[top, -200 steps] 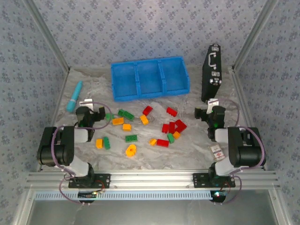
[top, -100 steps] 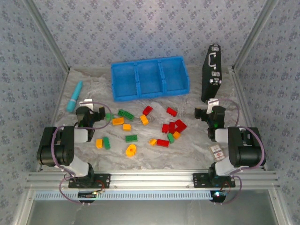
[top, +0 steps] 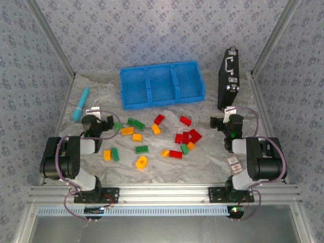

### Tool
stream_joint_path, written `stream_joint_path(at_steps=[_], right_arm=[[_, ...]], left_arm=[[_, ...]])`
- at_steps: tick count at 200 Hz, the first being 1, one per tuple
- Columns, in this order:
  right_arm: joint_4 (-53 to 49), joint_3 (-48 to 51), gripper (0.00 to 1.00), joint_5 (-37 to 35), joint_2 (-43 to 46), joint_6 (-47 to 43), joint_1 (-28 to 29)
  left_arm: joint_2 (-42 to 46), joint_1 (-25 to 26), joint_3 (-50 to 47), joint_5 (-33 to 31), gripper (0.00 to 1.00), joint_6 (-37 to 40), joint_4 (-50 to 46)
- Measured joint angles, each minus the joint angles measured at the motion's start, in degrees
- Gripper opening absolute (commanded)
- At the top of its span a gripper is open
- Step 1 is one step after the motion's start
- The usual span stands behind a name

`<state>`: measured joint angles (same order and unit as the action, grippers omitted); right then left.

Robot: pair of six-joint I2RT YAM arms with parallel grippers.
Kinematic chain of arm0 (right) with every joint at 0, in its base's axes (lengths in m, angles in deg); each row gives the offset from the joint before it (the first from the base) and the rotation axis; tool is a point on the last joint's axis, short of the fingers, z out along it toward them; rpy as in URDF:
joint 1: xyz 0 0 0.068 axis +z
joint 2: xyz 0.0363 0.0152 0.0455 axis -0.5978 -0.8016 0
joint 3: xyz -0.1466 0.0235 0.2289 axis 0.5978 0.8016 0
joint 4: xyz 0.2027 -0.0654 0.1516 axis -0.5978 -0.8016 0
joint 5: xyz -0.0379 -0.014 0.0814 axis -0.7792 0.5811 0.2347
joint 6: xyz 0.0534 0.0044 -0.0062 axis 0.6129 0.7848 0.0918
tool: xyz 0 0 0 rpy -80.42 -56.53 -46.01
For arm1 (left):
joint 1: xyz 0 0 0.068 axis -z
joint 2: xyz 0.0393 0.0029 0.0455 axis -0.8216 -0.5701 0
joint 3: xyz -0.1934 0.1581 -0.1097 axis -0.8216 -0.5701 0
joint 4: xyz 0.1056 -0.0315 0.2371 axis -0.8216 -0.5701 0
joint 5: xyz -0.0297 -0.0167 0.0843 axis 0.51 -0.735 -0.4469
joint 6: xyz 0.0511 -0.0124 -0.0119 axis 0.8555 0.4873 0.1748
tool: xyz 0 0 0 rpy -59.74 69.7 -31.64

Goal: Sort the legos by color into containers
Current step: Pick up the lego from the center of the table.

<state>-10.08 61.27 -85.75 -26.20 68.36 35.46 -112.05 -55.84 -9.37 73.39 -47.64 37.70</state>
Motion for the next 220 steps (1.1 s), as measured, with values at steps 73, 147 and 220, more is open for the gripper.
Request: stream_joint_path(at_steps=[73, 147, 220], right_arm=[[-27.7, -10.8, 0.99, -0.6, 21.6, 6.0, 4.6], [-51.9, -20.9, 0.95, 3.8, 19.8, 4.3, 23.1], [-59.6, -36.3, 0.90, 3.9, -4.3, -1.6, 25.3]], left_arm=[[16.1, 4.5, 20.0, -11.1, 1.00, -4.6, -29.4], [22.8, 12.7, 26.6, -6.7, 1.00, -5.7, -56.1], [29.6, 19.5, 28.6, 1.9, 1.00, -5.6, -71.7]])
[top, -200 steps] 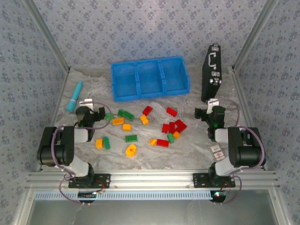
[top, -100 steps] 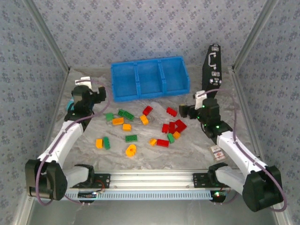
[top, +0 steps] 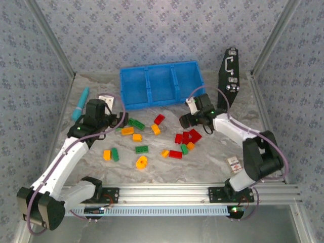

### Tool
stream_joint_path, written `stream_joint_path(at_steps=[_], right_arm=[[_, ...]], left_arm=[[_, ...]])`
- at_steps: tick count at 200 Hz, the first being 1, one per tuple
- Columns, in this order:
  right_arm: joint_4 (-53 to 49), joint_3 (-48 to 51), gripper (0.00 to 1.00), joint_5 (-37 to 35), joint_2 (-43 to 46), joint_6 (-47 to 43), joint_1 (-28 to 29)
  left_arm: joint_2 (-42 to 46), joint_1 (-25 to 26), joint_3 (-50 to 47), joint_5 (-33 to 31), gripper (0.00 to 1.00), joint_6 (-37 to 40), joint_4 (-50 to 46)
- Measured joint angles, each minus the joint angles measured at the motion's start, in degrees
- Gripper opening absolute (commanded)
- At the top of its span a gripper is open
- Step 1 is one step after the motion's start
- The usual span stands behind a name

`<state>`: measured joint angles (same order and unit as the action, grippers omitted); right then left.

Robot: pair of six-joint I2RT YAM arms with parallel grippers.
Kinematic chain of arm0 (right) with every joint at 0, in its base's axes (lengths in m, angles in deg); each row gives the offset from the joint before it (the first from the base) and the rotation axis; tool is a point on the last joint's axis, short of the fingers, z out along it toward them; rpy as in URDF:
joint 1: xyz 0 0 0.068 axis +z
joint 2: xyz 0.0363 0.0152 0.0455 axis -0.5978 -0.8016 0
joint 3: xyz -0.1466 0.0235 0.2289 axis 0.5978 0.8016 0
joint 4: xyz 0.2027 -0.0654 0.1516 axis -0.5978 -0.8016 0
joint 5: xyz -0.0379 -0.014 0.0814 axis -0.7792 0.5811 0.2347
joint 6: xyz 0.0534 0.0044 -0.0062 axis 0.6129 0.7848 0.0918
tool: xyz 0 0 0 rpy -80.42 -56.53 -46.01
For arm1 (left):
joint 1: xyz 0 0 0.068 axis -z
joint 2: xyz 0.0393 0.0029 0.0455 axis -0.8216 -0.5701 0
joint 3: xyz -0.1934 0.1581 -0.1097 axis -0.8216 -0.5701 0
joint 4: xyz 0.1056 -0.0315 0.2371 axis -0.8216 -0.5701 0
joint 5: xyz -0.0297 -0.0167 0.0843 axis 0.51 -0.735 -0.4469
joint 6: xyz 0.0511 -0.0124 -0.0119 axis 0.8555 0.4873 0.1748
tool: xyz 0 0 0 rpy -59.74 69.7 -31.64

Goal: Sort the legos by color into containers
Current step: Pick up the lego from the center of the table.

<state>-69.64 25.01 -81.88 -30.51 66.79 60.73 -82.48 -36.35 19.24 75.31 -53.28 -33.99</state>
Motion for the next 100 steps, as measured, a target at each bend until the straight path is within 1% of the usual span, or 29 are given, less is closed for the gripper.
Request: stream_joint_path(at_steps=[34, 71, 100], right_arm=[[-1.8, -6.3, 0.87, -1.3, -8.7, -2.1, 0.6], [-3.8, -11.9, 0.76, -3.1, -15.6, -3.3, 1.2], [-6.0, -13.7, 0.62, -3.5, -16.9, -3.6, 1.2]], left_arm=[[0.3, 0.0, 1.8, 0.2, 1.00, -0.1, -5.2], [1.0, 0.3, 2.8, 0.7, 1.00, -0.1, -7.3], [0.9, 0.2, 2.9, 0.9, 1.00, 0.0, -7.9]])
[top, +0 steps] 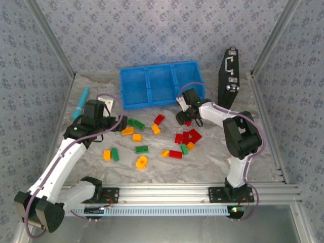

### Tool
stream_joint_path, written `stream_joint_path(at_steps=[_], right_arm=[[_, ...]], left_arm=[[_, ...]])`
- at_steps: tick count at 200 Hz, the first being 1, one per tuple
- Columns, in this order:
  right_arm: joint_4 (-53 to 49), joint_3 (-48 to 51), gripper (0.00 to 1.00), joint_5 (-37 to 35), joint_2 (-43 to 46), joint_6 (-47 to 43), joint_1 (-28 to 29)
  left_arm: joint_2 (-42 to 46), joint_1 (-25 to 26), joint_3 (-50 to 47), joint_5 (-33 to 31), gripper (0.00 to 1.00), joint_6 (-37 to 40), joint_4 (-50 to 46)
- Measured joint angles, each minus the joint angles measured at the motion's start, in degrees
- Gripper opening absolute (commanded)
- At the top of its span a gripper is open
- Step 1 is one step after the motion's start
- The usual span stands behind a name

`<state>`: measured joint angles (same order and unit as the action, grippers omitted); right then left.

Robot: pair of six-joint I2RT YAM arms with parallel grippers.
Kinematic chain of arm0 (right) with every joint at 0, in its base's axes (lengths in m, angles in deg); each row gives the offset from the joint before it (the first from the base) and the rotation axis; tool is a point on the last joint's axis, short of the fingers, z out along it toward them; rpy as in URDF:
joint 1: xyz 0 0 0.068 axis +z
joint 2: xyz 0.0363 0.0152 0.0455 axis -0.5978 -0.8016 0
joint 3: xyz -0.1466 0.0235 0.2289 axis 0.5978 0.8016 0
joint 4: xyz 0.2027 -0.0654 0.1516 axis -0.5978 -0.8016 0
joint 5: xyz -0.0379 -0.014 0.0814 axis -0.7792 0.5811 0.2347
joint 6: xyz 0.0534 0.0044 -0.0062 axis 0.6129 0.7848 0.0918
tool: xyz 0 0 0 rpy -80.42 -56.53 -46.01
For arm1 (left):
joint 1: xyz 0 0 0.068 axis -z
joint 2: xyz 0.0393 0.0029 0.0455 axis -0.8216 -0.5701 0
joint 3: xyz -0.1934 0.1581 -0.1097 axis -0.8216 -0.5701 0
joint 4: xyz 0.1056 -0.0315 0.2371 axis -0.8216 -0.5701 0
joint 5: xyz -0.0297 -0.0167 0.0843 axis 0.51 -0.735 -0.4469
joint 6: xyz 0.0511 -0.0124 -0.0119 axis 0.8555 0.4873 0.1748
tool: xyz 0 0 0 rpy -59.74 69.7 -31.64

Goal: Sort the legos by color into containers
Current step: Pick up the lego from the center of the table.

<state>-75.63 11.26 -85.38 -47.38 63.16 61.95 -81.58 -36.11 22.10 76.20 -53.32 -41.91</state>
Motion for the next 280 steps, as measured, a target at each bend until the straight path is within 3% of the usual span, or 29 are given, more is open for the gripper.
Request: stream_joint_path(at_steps=[75, 118, 146, 213, 280], right_arm=[[-5.5, -4.2, 0.48, 0.2, -2.7, -0.1, 0.0], [-9.7, -7.3, 0.58, 0.8, -6.0, -0.9, 0.0], [-12.2, -7.6, 0.58, 1.1, -7.6, -1.5, -0.1], [-13.7, -8.1, 0.28, 0.8, -7.7, -2.4, -0.3], [-16.2, -11.2, 0.27, 0.3, -2.7, -0.3, -2.6]], left_arm=[[-1.0, 0.0, 0.1, 0.2, 1.00, 0.5, 0.0], [-1.5, 0.0, 0.1, 0.2, 1.00, 1.1, 0.0], [-1.5, 0.0, 0.1, 0.2, 1.00, 1.1, 0.0], [-1.5, 0.0, 0.1, 0.2, 1.00, 1.4, 0.1], [-1.5, 0.0, 0.3, -0.4, 1.00, 2.6, 0.0]])
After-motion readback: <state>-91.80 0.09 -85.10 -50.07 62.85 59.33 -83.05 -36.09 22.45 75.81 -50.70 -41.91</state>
